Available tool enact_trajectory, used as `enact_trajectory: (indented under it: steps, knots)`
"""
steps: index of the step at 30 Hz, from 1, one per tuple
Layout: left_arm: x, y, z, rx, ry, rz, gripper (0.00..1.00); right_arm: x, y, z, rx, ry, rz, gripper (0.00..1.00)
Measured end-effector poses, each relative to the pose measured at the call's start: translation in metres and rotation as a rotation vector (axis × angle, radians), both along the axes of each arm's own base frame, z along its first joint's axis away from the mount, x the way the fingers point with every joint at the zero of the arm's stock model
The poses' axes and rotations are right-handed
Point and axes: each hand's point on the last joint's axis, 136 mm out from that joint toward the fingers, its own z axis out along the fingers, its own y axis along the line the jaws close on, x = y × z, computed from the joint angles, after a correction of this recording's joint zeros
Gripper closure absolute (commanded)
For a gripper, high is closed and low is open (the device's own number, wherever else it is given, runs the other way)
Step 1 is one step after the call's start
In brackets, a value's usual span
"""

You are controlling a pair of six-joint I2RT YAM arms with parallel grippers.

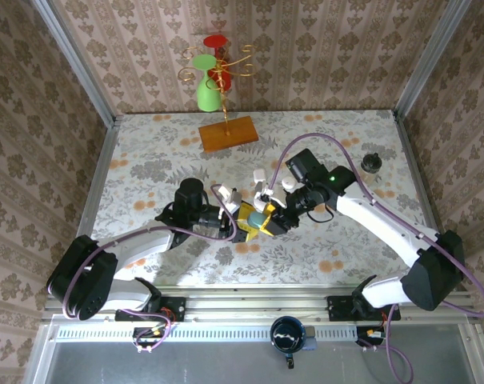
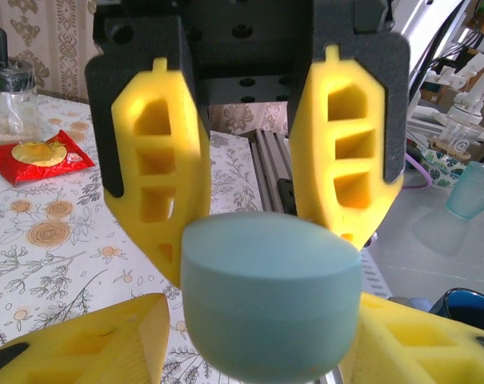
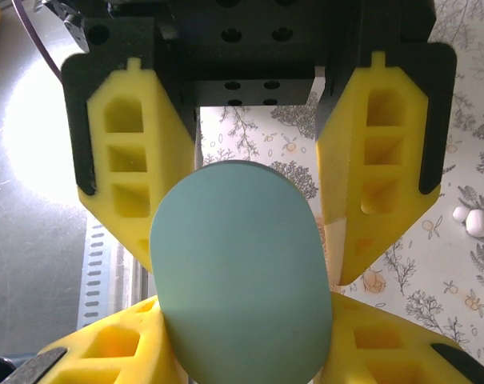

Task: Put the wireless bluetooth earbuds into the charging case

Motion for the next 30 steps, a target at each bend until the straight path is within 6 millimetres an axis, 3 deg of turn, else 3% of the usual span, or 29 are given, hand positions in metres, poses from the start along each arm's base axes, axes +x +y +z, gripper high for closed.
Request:
enact_trajectory:
  steps: [4,7,13,24,30]
  knots:
    - [0.0001,0.0000,0.0000,0.000,0.000,0.000,0.47,0.0020,0.0007,-0.0056,-0.013,0.014,-0.004,0.84]
    - [0.0003,0.0000,0.0000,0.000,0.002,0.001,0.53,0.0033,0.0011,-0.0055,-0.011,0.008,-0.005,0.84]
    - [0.0019,0.0007,0.0005,-0.001,0.003,0.007,0.48,0.0046,0.0019,-0.0047,-0.007,0.003,-0.008,0.84]
    - [0.0028,0.0002,-0.0038,0.008,0.016,0.005,0.55,0.0057,0.0015,-0.0018,0.002,-0.016,-0.017,0.84]
    - [0.0043,0.0008,-0.0023,0.002,0.012,0.007,0.50,0.0060,0.0017,-0.0016,0.002,-0.013,-0.021,0.84]
